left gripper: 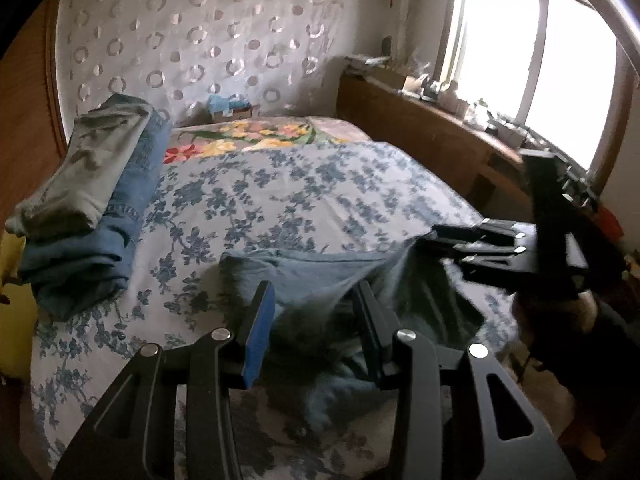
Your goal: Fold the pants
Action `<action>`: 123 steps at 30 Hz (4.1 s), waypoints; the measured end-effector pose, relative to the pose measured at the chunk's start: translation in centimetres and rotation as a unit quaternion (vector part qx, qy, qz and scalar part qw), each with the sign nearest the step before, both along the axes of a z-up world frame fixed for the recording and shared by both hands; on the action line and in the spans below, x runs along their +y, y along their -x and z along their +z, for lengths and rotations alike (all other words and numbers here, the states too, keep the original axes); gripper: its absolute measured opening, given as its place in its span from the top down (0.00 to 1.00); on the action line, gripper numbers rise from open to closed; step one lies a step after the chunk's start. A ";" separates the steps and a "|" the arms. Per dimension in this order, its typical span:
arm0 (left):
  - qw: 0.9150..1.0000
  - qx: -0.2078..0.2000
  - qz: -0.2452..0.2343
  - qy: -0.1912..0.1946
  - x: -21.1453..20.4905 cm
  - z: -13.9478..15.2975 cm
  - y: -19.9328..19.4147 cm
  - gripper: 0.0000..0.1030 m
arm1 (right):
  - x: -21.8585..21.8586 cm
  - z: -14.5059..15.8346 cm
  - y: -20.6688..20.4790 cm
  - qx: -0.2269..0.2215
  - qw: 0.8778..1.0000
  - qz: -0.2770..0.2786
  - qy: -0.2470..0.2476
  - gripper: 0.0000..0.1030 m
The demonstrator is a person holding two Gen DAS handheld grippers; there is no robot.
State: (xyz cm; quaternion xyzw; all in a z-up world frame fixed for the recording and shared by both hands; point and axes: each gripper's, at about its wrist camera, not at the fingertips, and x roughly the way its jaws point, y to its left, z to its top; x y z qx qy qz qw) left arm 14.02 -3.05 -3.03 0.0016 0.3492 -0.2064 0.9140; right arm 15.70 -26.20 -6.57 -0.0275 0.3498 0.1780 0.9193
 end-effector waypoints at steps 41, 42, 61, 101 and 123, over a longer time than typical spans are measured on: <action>0.998 0.043 0.015 -0.054 -0.1 -6.0 -6.7 0.66 | -0.2 -0.1 -0.9 0.013 1.000 -0.001 -0.010 0.83; 0.998 0.041 0.013 -0.053 -0.3 -5.9 -6.7 0.69 | -0.2 -0.2 -1.1 0.016 1.000 -0.003 -0.008 0.83; 0.998 0.022 0.013 -0.049 -0.4 -4.3 -6.6 0.85 | -0.1 -0.5 -2.1 0.018 0.999 -0.012 -0.033 0.88; 0.996 0.074 0.019 -0.050 0.2 -6.7 -4.7 0.55 | -1.7 -0.7 4.5 0.024 0.999 -0.002 -0.025 0.54; 0.994 0.099 0.027 -0.023 0.4 -7.4 -8.5 0.55 | -0.7 -1.2 -0.5 0.063 0.997 -0.031 -0.028 0.49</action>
